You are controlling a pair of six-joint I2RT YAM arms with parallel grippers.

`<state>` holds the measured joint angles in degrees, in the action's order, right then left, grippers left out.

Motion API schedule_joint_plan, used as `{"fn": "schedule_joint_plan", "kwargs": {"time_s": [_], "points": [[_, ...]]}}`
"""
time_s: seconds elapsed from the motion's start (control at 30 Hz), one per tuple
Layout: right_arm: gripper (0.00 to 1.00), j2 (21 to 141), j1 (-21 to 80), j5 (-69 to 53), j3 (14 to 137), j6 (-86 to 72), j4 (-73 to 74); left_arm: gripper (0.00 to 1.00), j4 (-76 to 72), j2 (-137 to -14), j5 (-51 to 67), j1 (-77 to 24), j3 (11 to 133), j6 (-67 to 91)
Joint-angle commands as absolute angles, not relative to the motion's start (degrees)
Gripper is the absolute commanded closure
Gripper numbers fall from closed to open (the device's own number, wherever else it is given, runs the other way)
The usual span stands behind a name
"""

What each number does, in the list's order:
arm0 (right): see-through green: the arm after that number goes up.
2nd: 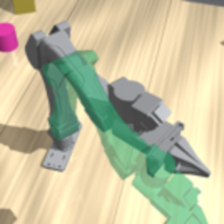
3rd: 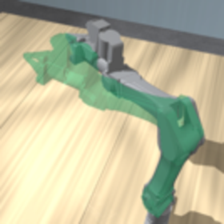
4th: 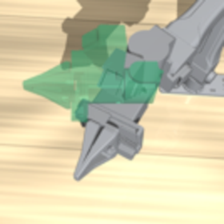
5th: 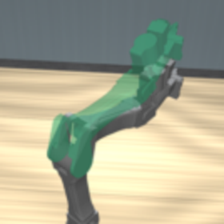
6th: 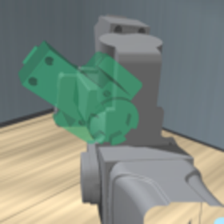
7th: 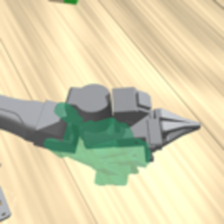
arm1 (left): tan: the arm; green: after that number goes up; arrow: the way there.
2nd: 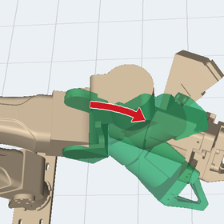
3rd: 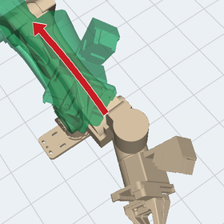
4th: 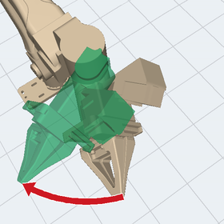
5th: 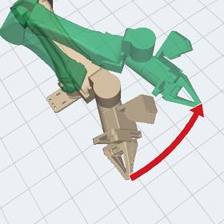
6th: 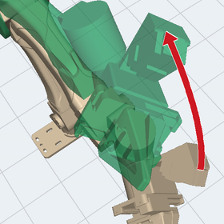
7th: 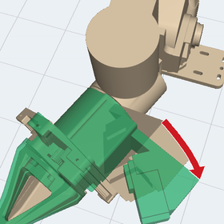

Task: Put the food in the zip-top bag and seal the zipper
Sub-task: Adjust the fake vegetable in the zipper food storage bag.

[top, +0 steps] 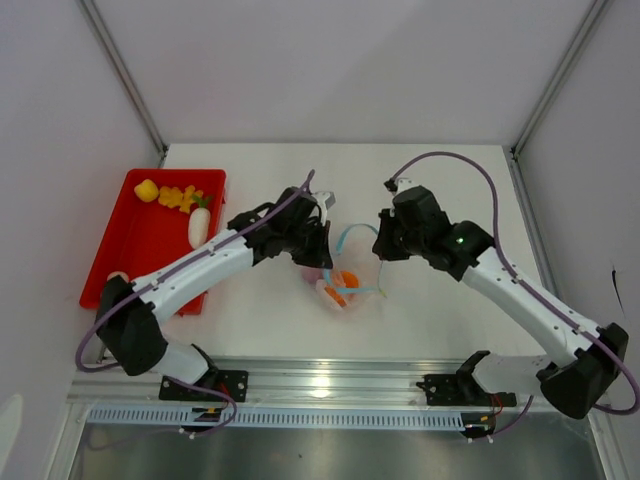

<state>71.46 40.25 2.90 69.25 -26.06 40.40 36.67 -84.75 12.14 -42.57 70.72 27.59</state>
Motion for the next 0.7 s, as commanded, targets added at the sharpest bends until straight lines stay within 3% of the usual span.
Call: {"fn": "schedule_joint_plan", "kwargs": {"time_s": [0.0, 0.23, 0.37, 0.67], "points": [[1.00, 63.90, 40.17, 3.34, 77.77, -25.23, 42.53, 0.99, 33.92, -73.58, 13.80, -42.71, 75.57, 29.53], [1.00, 66.61, 39.82, 1.76, 75.86, -25.66, 41.67, 0.99, 30.78, -70.66, 13.10, -42.98, 72.26, 33.57], [1.00, 71.80, 39.38, 1.67, 71.81, -25.93, 38.50, 0.99, 32.42, -76.80, 12.03, -41.22, 69.34, 33.75], [1.00, 72.17, 37.88, 4.23, 78.13, -24.52, 44.29, 0.99, 35.59, -79.82, 13.53, -40.96, 75.14, 30.94]]}}
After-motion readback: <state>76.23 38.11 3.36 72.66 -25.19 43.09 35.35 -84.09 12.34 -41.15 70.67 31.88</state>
